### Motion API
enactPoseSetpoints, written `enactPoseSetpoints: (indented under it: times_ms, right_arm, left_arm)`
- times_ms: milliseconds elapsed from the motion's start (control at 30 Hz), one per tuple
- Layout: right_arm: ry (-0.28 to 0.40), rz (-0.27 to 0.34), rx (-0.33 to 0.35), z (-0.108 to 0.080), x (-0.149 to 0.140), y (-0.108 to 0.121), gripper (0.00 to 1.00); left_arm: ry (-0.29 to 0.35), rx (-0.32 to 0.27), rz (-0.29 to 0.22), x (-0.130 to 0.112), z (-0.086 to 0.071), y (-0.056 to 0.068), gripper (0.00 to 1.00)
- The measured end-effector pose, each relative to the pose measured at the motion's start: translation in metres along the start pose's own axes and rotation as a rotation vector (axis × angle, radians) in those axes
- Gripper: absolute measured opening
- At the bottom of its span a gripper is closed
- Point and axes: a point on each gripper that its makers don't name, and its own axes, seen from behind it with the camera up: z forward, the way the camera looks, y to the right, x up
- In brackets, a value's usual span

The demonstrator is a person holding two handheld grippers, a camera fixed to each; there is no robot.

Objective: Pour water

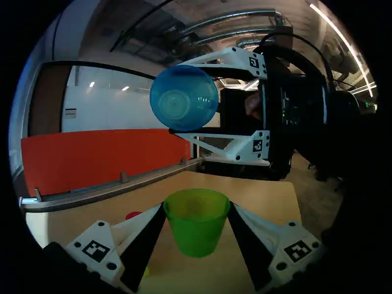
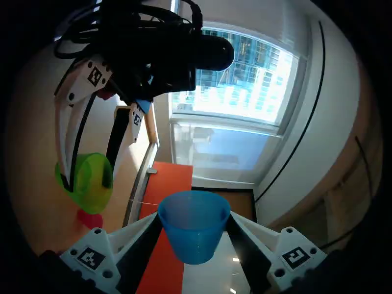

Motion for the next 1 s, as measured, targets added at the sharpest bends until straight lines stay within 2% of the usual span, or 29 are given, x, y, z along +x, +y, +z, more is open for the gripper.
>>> enactPoseSetpoints:
  times_ms: [267, 400, 667, 1000]
  right_arm:
    - [0.006, 0.037, 0.0, -0.001, 0.001, 0.001, 0.89]
    - [0.008, 0.094, 0.006, -0.004, 0.0, -0.001, 0.89]
    - [0.015, 0.34, 0.035, -0.008, -0.01, -0.007, 0.89]
    - [0.019, 0.734, 0.053, -0.019, -0.01, -0.011, 0.89]
  left_arm:
    - [0.001, 0.0, -0.001, 0.0, -0.001, 0.0, 0.87]
    - [0.001, 0.002, 0.001, 0.002, -0.001, -0.001, 0.88]
    - [-0.003, 0.002, 0.005, 0.003, -0.002, 0.0, 0.87]
    - [-0.009, 0.007, 0.014, 0.005, -0.003, -0.003, 0.88]
